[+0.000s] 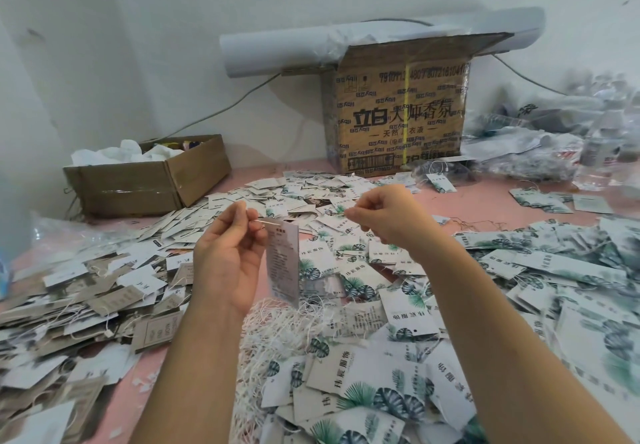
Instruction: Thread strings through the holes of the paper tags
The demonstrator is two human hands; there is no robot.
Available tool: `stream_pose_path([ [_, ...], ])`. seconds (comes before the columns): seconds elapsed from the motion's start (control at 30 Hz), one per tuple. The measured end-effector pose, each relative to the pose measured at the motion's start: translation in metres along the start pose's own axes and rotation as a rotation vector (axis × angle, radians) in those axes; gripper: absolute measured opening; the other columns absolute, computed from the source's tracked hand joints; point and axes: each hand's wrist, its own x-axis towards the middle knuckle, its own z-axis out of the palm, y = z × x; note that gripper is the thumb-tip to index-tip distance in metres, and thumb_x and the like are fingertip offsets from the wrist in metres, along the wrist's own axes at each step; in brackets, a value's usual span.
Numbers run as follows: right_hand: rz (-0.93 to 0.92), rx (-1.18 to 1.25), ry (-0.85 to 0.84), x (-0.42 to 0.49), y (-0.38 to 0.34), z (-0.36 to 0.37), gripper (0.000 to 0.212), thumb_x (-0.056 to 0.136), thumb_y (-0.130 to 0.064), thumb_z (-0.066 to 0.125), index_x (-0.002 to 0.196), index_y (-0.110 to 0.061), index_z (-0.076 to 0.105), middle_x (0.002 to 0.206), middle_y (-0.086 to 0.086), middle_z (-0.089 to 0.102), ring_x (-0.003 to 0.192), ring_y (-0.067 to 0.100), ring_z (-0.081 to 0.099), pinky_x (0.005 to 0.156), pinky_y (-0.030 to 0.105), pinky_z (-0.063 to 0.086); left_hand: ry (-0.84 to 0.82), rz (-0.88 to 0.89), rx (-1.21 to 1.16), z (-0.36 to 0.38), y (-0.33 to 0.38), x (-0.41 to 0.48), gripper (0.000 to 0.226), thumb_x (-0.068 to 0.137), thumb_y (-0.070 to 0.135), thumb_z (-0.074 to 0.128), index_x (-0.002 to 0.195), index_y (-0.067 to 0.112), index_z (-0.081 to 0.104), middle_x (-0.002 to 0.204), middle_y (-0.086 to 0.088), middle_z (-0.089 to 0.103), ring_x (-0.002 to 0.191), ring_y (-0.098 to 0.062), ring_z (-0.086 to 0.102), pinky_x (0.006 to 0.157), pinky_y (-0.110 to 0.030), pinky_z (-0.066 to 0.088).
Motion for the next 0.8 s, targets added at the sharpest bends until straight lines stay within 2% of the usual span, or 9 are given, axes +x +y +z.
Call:
stream_pose_path([
  [0.1,0.018,0.059,0.070,0.000,0.001,-0.005,0.024,0.083,-0.025,0.068,0.066,-0.009,0.063,0.051,-0.001,0.052,0.037,0.006,0.036,0.042,0.020,0.034,-0.019,0.001,0.091,0.000,-0.003,-0.001,0.013,0.080,0.003,0.057,0.086,0.008,0.067,0.065,0.000,0.068,0.054,-0.005,0.060,0.055,-0.017,0.052],
  [0.2,-0.002,0.090,0.097,-0.002,0.002,-0.009,0.019,0.083,-0.024,0.068,0.066,-0.015,0.065,0.056,0.001,0.055,0.044,0.010,0.040,0.048,0.025,0.040,-0.055,-0.001,0.173,0.001,-0.005,-0.003,0.016,0.083,0.001,0.055,0.088,0.010,0.068,0.067,0.002,0.068,0.057,-0.004,0.061,0.058,-0.016,0.053],
  [0.33,-0.116,0.174,0.081,-0.003,-0.006,-0.004,0.009,0.086,-0.006,0.062,0.086,-0.008,0.071,0.063,-0.002,0.063,0.052,0.006,0.054,0.053,0.018,0.051,-0.120,-0.013,0.263,0.002,-0.007,-0.004,0.021,0.089,0.000,0.051,0.091,0.013,0.067,0.066,0.005,0.066,0.058,-0.003,0.060,0.058,-0.016,0.052],
  [0.4,-0.166,0.221,0.043,-0.004,-0.012,0.001,0.011,0.085,-0.001,0.062,0.085,-0.008,0.070,0.064,-0.001,0.064,0.051,0.003,0.056,0.054,0.018,0.052,-0.147,-0.018,0.300,0.003,-0.008,-0.005,0.021,0.090,0.000,0.050,0.094,0.014,0.065,0.066,0.004,0.066,0.058,-0.005,0.059,0.058,-0.017,0.052],
  [0.5,-0.218,0.209,-0.021,-0.008,-0.020,0.009,0.012,0.083,0.000,0.065,0.077,-0.010,0.065,0.063,0.000,0.065,0.050,0.006,0.057,0.053,0.020,0.053,-0.195,0.010,0.382,0.005,-0.010,-0.007,0.018,0.091,0.001,0.051,0.093,0.016,0.060,0.066,0.004,0.065,0.059,-0.006,0.057,0.060,-0.020,0.050],
  [0.63,-0.290,0.178,-0.098,-0.014,-0.029,0.021,0.004,0.081,-0.003,0.068,0.077,-0.004,0.068,0.062,0.003,0.065,0.050,0.007,0.055,0.053,0.022,0.051,-0.260,0.146,0.597,0.009,-0.015,-0.010,0.019,0.090,0.000,0.054,0.089,0.018,0.058,0.069,0.008,0.065,0.064,-0.004,0.060,0.059,-0.018,0.049],
  [0.8,-0.341,0.143,-0.032,-0.013,-0.029,0.024,0.006,0.077,-0.010,0.073,0.072,-0.012,0.072,0.059,-0.003,0.063,0.051,0.000,0.049,0.051,0.016,0.042,-0.346,0.288,0.717,0.010,-0.017,-0.012,0.022,0.089,-0.002,0.056,0.088,0.020,0.056,0.074,0.011,0.063,0.070,-0.007,0.058,0.063,-0.015,0.049],
])
